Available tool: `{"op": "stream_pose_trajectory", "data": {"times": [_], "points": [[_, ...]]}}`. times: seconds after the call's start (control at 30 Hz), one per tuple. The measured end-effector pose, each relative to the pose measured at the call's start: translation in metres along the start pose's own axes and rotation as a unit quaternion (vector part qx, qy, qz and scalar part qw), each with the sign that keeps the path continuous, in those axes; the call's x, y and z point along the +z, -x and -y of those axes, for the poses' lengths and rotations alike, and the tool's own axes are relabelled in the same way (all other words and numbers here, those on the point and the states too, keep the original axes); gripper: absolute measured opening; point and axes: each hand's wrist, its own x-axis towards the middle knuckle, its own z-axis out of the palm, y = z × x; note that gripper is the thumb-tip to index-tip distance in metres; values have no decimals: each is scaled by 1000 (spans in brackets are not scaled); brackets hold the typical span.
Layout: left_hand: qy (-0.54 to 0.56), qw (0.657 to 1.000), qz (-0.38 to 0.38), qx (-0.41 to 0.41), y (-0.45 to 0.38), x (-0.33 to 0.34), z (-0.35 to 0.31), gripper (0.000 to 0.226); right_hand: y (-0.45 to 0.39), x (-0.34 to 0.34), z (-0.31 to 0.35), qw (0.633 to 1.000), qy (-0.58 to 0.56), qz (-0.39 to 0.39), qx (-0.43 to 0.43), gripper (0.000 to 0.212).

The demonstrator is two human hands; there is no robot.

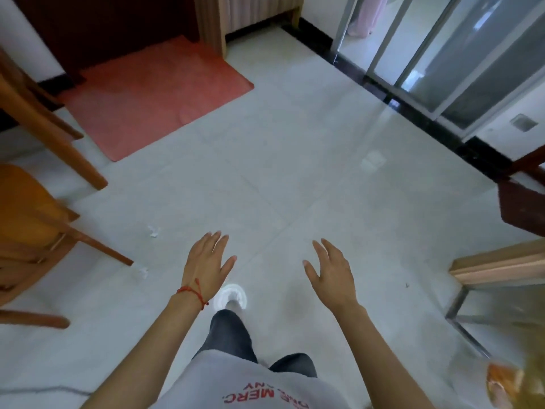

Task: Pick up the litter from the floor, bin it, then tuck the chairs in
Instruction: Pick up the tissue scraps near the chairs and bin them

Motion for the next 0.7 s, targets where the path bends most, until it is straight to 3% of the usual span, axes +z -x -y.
{"op": "stream_pose_trajectory", "data": {"times": [0.1, 0.3, 0.4, 0.53, 0.7], "points": [[9, 999, -16, -31, -23, -12, 14, 76, -43, -5, 21, 999, 10, 22, -28, 53], [29, 992, -40, -119, -53, -34, 45, 73, -118, 0, 71, 991, 27, 66, -115, 54], [46, 982, -55, -172, -60, -40, 58, 83, -154, 3, 94, 980, 44, 99, -167, 67], [77, 960, -83, -256, -71, -43, 65, 84, -210, 5, 121, 957, 67, 141, -245, 74], [102, 910, -142, -376, -90, -46, 60, 71, -282, 4, 154, 909, 106, 198, -351, 54]]}}
